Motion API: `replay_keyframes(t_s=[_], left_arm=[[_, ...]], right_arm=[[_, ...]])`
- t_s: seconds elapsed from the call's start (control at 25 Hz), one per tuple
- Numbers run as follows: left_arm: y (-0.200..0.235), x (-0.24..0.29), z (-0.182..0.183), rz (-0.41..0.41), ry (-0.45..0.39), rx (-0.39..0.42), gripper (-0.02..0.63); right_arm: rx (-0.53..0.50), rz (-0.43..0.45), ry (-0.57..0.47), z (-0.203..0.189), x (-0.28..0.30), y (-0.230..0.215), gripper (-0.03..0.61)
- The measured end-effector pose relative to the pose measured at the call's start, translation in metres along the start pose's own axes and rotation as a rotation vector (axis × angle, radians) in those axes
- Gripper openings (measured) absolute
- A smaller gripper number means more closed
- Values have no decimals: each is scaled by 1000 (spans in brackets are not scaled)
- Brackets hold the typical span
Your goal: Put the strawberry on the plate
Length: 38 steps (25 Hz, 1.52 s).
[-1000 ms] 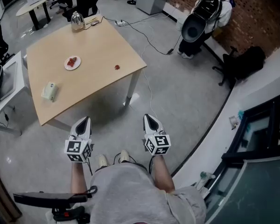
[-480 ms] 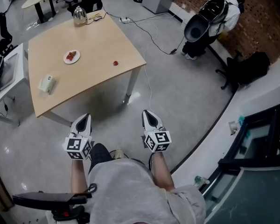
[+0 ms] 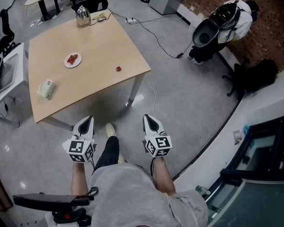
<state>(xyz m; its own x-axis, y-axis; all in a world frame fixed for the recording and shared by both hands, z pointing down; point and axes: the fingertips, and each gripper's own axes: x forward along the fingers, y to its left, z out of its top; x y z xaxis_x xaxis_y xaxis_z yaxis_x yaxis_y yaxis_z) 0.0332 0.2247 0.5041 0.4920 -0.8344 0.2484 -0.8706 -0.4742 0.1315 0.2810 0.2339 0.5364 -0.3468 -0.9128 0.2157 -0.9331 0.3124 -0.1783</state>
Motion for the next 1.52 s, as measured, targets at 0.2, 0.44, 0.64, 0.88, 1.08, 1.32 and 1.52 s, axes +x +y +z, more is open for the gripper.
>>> replay_keyframes(t_s=[0.2, 0.44, 0.64, 0.88, 1.08, 1.32, 1.52], left_arm=[[24, 47, 12, 4, 9, -12, 20], [60, 104, 35, 10, 9, -36, 20], [99, 141, 40, 35, 26, -59, 20], [144, 169, 42, 86, 39, -81, 20], [172, 181, 33, 112, 51, -120, 20], [188, 183, 28, 146, 76, -142, 20], [203, 181, 22, 191, 99, -144, 20]], right_arm=[[-7, -9, 6, 12, 47, -21, 6], [-36, 9, 35, 33, 116, -37, 6], [-48, 11, 45, 47, 172, -55, 6], [-79, 34, 55, 58, 230, -64, 8], [-122, 61, 109, 44, 272, -61, 6], [-184, 96, 184, 25, 311, -63, 8], [-222, 120, 248, 1, 343, -64, 8]])
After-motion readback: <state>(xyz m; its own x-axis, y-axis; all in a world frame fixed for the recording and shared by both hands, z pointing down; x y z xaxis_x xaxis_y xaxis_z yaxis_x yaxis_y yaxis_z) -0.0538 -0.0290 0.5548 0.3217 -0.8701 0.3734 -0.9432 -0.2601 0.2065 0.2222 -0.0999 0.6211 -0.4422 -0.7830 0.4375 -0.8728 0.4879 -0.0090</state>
